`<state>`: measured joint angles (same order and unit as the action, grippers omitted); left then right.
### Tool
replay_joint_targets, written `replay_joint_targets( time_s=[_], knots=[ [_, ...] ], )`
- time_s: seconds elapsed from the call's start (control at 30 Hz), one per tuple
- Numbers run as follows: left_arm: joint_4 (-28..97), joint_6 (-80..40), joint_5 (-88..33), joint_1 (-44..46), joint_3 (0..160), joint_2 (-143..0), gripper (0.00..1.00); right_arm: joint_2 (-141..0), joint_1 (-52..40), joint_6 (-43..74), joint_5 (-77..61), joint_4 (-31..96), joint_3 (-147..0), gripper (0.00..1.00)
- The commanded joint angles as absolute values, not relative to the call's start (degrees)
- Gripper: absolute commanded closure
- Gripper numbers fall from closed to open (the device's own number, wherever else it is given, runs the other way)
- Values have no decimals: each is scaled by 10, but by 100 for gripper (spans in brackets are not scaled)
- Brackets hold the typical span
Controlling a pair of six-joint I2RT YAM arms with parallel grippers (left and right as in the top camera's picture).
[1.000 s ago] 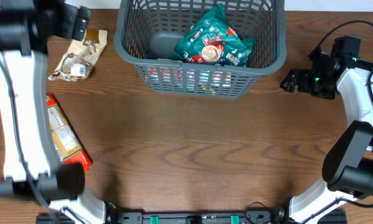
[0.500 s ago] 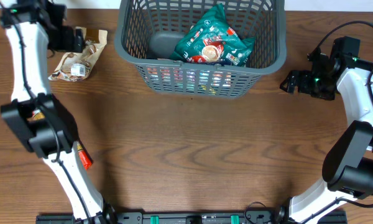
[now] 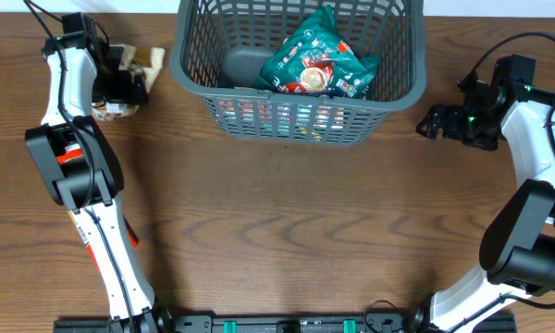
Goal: Pack container
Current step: 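Move left gripper to the brown Panatree bag and grasp it, then lift the Panatree bag with left gripper and release into basket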
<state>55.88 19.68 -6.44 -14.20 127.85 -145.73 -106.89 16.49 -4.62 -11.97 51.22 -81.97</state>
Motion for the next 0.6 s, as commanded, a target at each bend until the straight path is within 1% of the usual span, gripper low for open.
replay_joint_targets(
  time_s=[0.0, 0.03, 0.13, 0.17, 0.2, 0.33, 0.37, 0.4, 0.57],
  knots=[
    [563, 205, -65, -141, 1275, -1476, 1, -1066, 161, -34, -122, 513, -819, 1],
    [562, 205, -65, -140, 1275, -1476, 4, -1066, 161, -34, -122, 514, -819, 1],
    [565, 205, -65, -140, 1275, -1471, 34, -1066, 161, -34, -120, 514, -819, 1],
    [568, 205, -65, -139, 1275, -1469, 41, -1066, 161, -34, -118, 513, -819, 1],
    [574, 205, -65, -138, 1275, -1466, 50, -1066, 161, -34, -118, 513, -819, 1],
    [598, 205, -67, -128, 1275, -1450, 81, -1066, 161, -34, -116, 514, -819, 1],
    [606, 205, -67, -125, 1275, -1442, 90, -1066, 161, -34, -114, 514, -819, 1],
    [615, 204, -67, -121, 1275, -1432, 94, -1066, 161, -34, -113, 514, -819, 1],
    [639, 190, -81, -103, 1275, -1363, 94, -1066, 161, -35, -103, 517, -819, 1]
  ],
)
